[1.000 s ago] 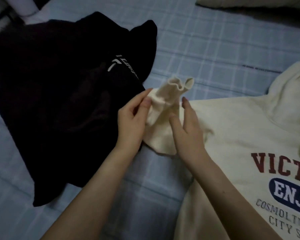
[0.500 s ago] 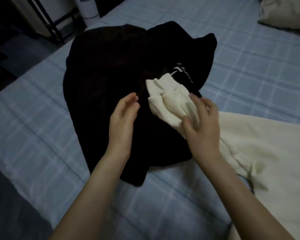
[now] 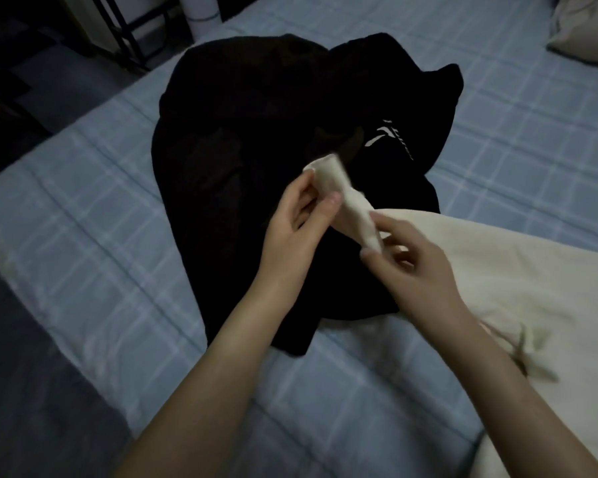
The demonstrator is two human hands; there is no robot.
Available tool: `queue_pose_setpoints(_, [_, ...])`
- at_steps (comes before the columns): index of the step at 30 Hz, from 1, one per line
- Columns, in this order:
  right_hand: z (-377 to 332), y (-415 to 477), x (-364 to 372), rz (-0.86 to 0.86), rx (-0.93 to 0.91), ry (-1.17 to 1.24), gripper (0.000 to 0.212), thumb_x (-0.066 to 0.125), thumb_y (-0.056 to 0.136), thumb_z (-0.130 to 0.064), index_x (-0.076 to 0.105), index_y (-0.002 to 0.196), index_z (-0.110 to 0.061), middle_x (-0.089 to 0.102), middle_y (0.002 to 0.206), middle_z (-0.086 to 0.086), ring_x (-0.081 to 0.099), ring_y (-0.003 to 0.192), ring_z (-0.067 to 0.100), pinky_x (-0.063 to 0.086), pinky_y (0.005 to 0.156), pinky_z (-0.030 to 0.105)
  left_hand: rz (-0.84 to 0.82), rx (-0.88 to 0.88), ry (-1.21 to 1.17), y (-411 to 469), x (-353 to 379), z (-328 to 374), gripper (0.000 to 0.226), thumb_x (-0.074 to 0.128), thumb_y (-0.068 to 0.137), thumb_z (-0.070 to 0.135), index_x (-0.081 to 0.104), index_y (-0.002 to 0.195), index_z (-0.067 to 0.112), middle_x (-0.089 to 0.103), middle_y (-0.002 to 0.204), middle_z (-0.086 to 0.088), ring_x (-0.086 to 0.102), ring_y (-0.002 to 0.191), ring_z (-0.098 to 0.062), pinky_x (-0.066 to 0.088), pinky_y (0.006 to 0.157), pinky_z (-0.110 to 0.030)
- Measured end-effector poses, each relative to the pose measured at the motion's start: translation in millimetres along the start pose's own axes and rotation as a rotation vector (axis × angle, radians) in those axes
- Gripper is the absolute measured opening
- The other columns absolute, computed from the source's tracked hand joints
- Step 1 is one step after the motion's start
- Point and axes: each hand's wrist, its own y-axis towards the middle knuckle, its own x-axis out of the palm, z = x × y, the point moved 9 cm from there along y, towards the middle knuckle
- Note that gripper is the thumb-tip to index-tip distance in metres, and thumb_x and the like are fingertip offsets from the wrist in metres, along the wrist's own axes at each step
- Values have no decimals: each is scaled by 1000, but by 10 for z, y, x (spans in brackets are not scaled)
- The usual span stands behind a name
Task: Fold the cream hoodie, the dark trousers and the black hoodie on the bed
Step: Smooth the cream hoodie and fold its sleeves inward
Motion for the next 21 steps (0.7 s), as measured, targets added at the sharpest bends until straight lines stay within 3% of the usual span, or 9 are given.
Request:
queue_pose_setpoints(3, [-92,-275,342,-246,-166,-203,45,58,88,-18,60,132,-31,58,130,-15,50,122,5,35,104,16,56,-106,-146,-141,-153,-143,63,74,76,49,50,132,34,67,126,5,65,114,-10,51,101,-37])
queue_pose_setpoints(5, [-56,-388,447,-302,-153,-170,46,55,90,-8,62,133,-24,57,134,-12,49,128,4,38,107,19,130,-125,-142,-216,-247,-261,56,75,83,30,50,134,31,68,124,1,67,112,-13,52,100,-42])
queue_pose_setpoints(7, [-33,-394,355,-178,-138,-146,42,55,91,-1,65,129,-15,58,134,-4,53,128,10,40,107,22,201,-88,-130,-251,-347,-308,47,63,94,9,52,136,26,69,122,-2,67,111,-16,53,99,-45])
queue_pose_setpoints(9, [-72,-347,191,-1,-205,-262,41,52,93,-11,62,133,-11,56,139,4,50,131,20,35,111,22,215,-24,-157,-224,-471,-299,45,53,98,3,53,135,26,70,119,-4,68,110,-19,55,93,-43])
queue_pose_setpoints(11, [-86,-267,126,96,-278,-525,48,44,98,-25,51,144,-17,45,151,10,38,139,33,29,116,42,201,46,-203,-154,-642,-251,44,51,98,3,56,132,30,72,117,-4,68,111,-22,57,87,-38])
queue_pose_setpoints(14, [250,-92,224,33,-81,-824,55,31,100,-45,25,155,-41,21,164,6,11,150,42,19,114,65,283,-15,-303,-66,-875,-397,46,50,99,-1,51,136,25,73,111,-6,70,105,-19,57,79,-31])
queue_pose_setpoints(17, [654,-51,416,-67,46,-848,57,31,102,-49,7,154,-50,4,168,3,-8,152,38,12,113,69,349,-150,-371,-126,-810,-678,52,50,101,2,39,146,23,68,115,-6,71,99,-14,57,75,-28])
queue_pose_setpoints(21, [746,-25,432,-44,33,-788,59,26,97,-54,10,154,-49,9,167,4,-5,152,40,13,112,72,356,-52,-467,-263,-694,-752,61,59,96,14,35,141,47,72,118,2,66,113,-16,57,85,-34])
